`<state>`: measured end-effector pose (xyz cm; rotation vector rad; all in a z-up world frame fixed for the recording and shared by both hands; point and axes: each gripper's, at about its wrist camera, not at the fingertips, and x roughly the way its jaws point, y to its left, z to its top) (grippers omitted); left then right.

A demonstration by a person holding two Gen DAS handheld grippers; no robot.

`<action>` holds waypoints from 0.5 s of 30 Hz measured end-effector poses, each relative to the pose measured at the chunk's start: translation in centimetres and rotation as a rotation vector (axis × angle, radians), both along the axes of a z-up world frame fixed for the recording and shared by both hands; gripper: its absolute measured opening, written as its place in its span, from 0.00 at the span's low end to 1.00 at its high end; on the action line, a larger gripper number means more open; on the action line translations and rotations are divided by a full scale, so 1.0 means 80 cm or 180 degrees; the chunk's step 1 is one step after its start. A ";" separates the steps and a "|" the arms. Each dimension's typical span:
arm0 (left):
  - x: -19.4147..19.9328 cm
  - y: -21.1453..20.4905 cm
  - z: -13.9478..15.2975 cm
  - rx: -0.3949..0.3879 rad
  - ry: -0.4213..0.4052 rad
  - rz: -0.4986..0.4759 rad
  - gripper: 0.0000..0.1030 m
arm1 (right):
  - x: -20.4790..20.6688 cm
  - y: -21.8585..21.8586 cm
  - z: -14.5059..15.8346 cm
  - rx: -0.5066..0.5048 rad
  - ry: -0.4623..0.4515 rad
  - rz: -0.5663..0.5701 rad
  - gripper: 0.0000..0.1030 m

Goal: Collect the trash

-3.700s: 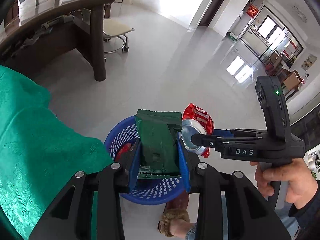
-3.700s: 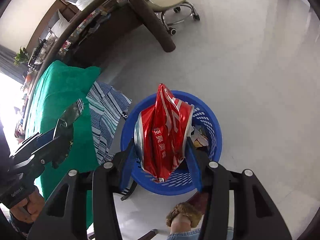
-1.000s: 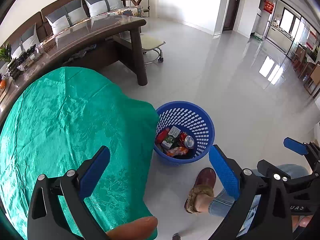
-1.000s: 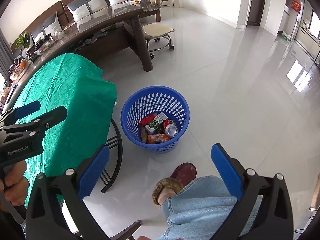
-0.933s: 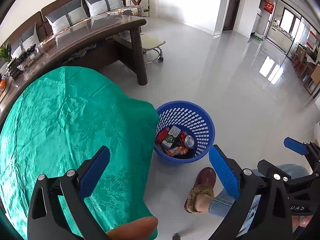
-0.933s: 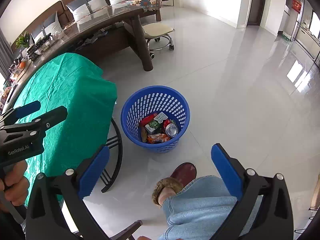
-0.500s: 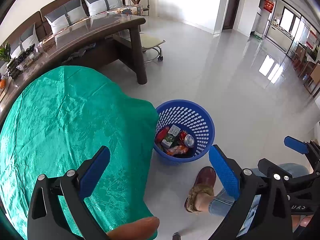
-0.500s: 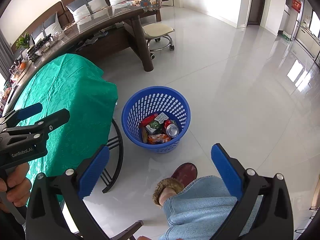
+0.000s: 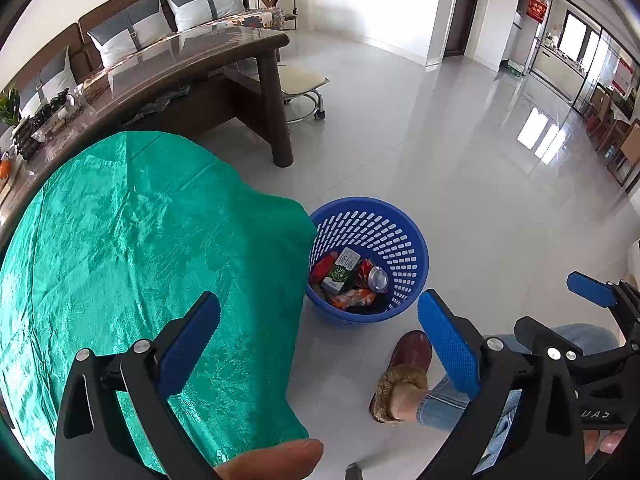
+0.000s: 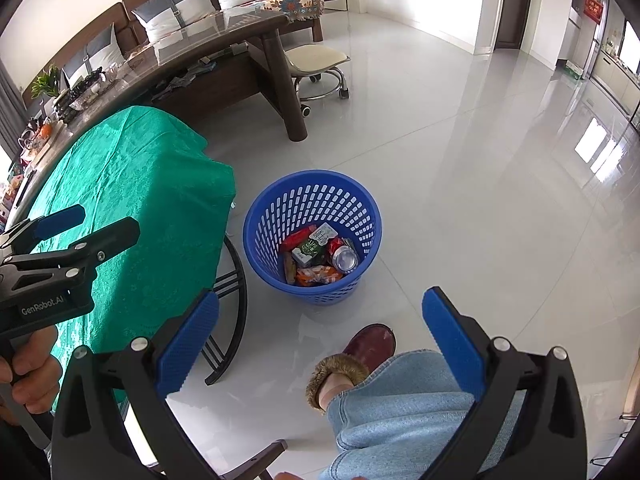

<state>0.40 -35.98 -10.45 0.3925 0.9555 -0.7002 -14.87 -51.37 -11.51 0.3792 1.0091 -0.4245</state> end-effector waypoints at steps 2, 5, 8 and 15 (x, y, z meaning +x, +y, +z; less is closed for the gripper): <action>0.000 0.000 0.000 0.0003 0.0000 0.0000 0.95 | 0.000 -0.001 -0.001 0.0003 0.0005 -0.0003 0.96; 0.000 -0.002 0.000 0.0007 0.0003 -0.0004 0.95 | -0.001 -0.001 -0.003 0.0016 0.0011 -0.0005 0.96; -0.001 -0.003 -0.001 0.0014 0.0010 -0.0013 0.95 | -0.002 -0.001 -0.004 0.0024 0.0014 -0.0002 0.96; -0.005 -0.005 -0.003 0.0018 -0.0010 -0.0040 0.95 | -0.003 -0.002 -0.007 0.0035 0.0025 -0.0007 0.96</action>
